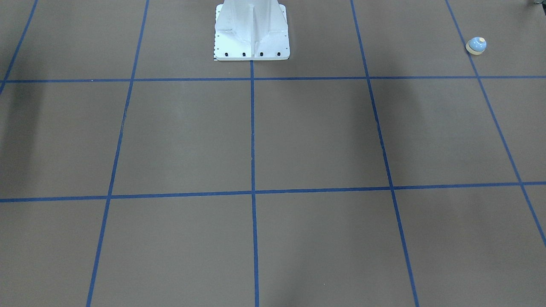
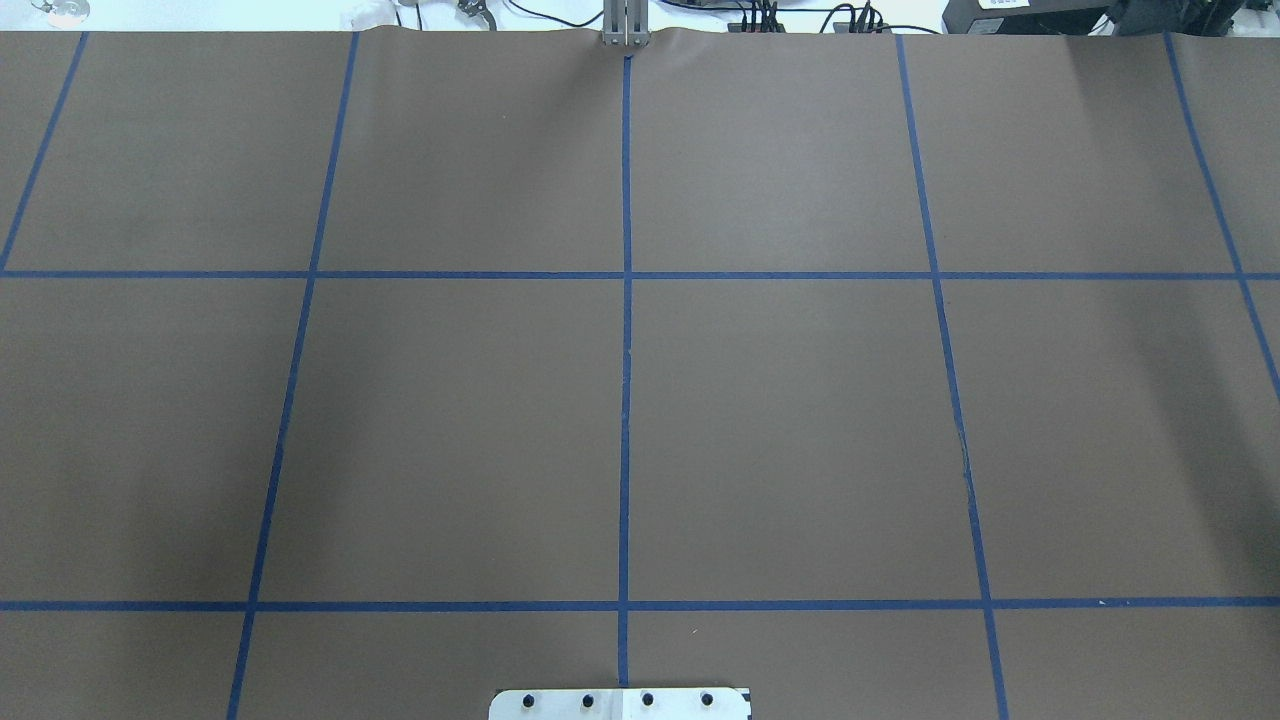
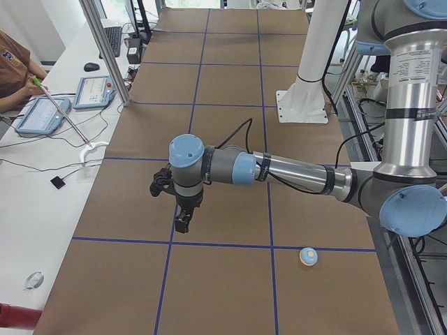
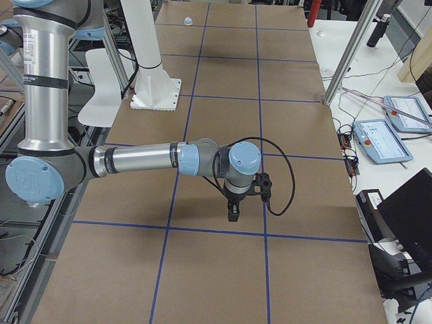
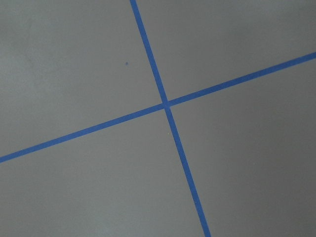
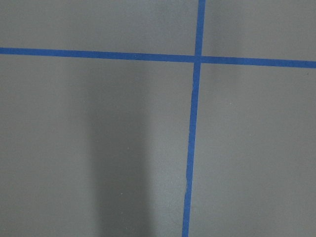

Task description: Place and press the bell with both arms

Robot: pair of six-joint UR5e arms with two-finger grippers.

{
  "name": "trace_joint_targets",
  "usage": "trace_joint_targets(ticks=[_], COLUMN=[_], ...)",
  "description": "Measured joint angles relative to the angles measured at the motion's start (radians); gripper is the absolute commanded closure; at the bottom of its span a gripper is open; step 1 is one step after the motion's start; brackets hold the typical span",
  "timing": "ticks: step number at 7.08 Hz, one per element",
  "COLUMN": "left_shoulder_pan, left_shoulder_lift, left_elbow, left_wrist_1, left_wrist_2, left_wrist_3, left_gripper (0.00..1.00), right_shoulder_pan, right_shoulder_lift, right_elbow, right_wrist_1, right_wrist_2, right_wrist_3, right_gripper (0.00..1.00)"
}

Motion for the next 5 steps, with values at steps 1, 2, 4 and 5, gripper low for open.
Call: trace_joint_targets(ticks=[1,2,4,5], left_shoulder_pan=[0.004,0.006,0.033,0.064], left_shoulder_lift=[0.015,0.052,0.181,0.249], left_elbow=[-0.049,-0.132,-0.340,-0.428], left_wrist_1=[0.022,0.060,0.102,0.107], left_wrist_2=[0.026,0.044,0.114,0.152], left_wrist_3=[-0.088,-0.195,-0.436,-0.556], left_gripper=[0.00,0.00,0.00,0.00], right_shoulder_pan=[0.000,0.000,0.000,0.000], right_shoulder_lift=[0.002,0.003,-0.001,-0.010], right_elbow=[0.002,0.004,0.004,0.002], right_wrist_1=[0.000,0.000,-0.001,-0.001], right_wrist_2=[-0.003,-0.013,-0.032,-0.032], right_wrist_3=[-0.001,-0.001,-0.001,-0.002], right_gripper=[0.00,0.00,0.00,0.00])
